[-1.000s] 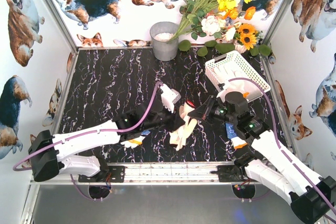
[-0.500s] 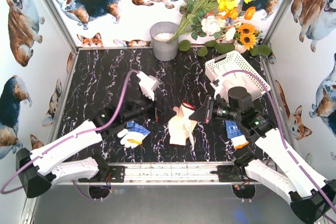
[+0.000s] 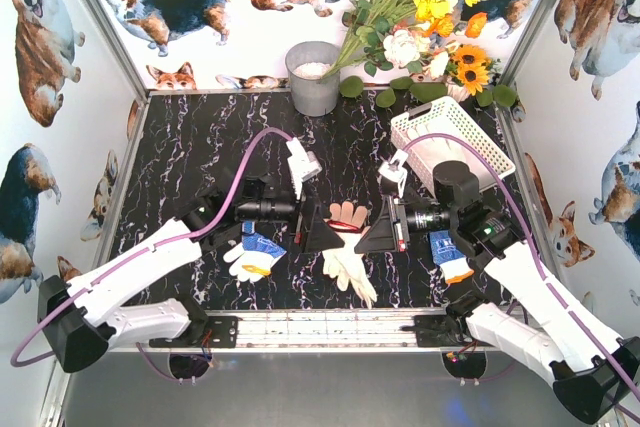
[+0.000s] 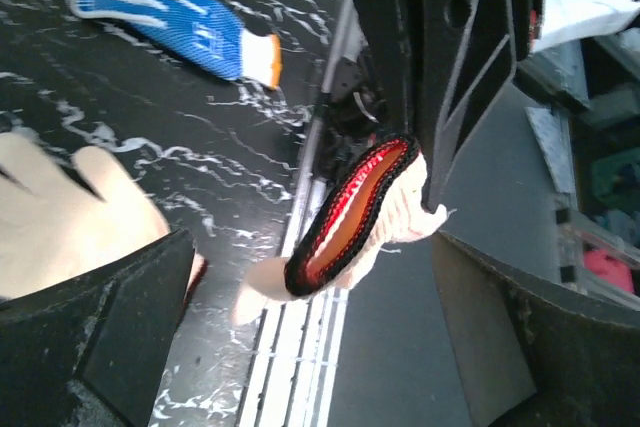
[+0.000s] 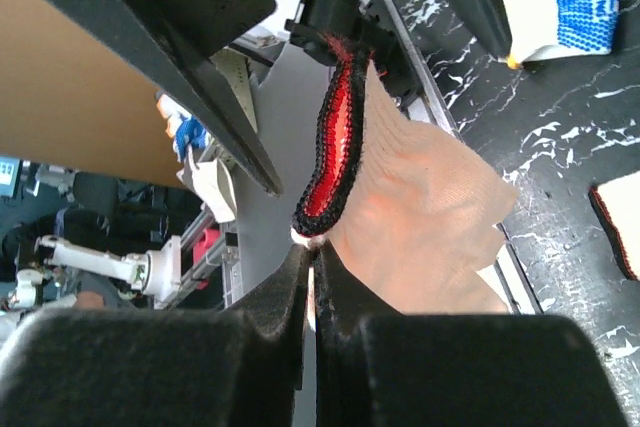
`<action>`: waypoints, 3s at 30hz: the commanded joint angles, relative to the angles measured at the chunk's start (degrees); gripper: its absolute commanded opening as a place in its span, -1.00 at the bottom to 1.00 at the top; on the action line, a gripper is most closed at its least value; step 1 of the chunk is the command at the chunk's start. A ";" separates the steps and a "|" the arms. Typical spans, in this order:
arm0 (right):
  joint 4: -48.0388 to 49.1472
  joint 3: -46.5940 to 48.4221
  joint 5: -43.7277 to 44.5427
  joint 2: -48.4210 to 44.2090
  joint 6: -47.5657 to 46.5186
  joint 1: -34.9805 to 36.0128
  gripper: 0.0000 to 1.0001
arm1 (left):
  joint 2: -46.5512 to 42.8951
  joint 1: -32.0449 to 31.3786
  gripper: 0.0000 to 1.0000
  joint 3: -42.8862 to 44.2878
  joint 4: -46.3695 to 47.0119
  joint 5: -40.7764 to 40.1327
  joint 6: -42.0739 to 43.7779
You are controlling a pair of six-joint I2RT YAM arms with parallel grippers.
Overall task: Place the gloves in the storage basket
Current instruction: Pick up the glove from the center of the board, then pair the glove with the glove.
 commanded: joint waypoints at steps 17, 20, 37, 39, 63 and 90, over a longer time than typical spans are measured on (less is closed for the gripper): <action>-3.91 5.51 3.82 2.39 -8.41 0.28 -1.00 | 1.20 -0.23 -0.65 -0.39 4.52 9.27 -2.39; -5.24 5.84 5.41 2.41 -9.05 0.28 -0.98 | 0.80 -0.23 -1.00 -0.13 3.53 6.94 -1.92; -1.65 3.59 23.98 2.89 -9.06 2.11 0.39 | 2.36 0.55 -1.00 2.33 1.89 -5.96 2.03; -1.01 3.34 27.49 3.28 -9.61 2.21 0.36 | 3.27 1.40 -1.00 3.06 2.16 -6.31 2.87; 10.38 16.39 20.78 24.06 -20.08 -6.44 0.38 | 25.68 15.51 -1.00 23.01 -1.58 11.93 11.40; 6.74 24.98 11.26 34.57 -25.14 -12.37 -1.00 | 35.32 20.42 -0.36 28.75 -0.94 13.74 11.79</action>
